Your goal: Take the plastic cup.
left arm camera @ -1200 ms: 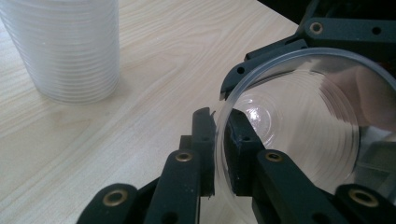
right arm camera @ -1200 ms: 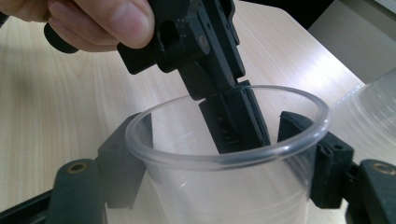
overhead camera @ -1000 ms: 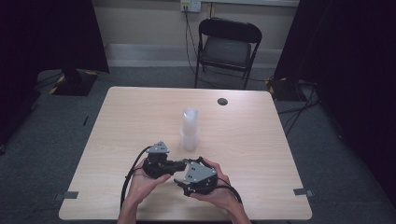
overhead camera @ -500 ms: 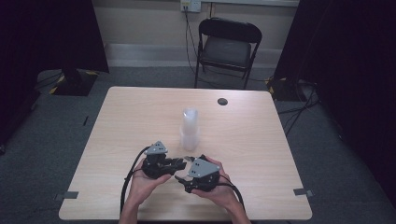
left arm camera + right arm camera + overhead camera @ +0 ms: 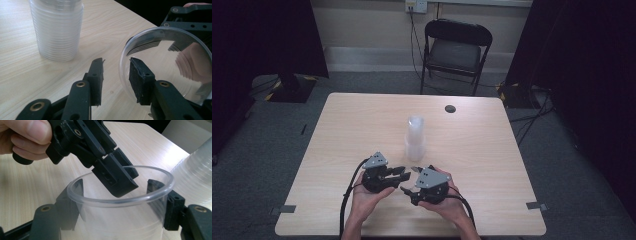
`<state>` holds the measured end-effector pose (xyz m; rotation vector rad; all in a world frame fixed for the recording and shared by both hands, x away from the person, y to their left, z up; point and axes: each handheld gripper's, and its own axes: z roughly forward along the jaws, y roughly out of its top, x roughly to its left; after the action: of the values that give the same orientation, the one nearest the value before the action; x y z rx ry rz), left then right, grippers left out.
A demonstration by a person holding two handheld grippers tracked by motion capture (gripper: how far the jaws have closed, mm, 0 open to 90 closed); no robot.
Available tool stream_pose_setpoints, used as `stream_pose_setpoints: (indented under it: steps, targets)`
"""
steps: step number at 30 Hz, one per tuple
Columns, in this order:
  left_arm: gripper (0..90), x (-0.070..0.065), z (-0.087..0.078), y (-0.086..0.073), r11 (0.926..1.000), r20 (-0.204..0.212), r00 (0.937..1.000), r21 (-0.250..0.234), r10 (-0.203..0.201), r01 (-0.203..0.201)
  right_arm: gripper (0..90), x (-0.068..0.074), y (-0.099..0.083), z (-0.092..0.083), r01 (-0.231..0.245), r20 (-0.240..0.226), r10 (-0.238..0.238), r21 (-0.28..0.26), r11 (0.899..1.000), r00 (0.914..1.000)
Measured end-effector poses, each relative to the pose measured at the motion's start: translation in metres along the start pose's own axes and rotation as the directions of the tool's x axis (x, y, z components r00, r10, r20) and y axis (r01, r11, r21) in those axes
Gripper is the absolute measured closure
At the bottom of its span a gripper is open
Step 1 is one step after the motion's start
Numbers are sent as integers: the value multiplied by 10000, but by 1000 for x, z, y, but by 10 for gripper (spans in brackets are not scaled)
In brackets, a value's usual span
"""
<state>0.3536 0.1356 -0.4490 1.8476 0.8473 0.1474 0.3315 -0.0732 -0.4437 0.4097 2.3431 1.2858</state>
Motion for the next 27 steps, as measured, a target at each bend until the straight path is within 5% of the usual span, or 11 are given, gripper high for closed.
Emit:
stream_pose_setpoints:
  steps: [13, 27]
  targets:
    - [504, -8, -6, -6, 9966, -1076, 9934, -669, 409, -483, 300, -4, -5, 0, -505, 214, 504, 53, 9987, 9985]
    - [350, -11, -13, -8, 9947, -1336, 9907, -951, 251, -380, 302, -11, -12, -2, -964, 584, 956, 112, 9953, 9937]
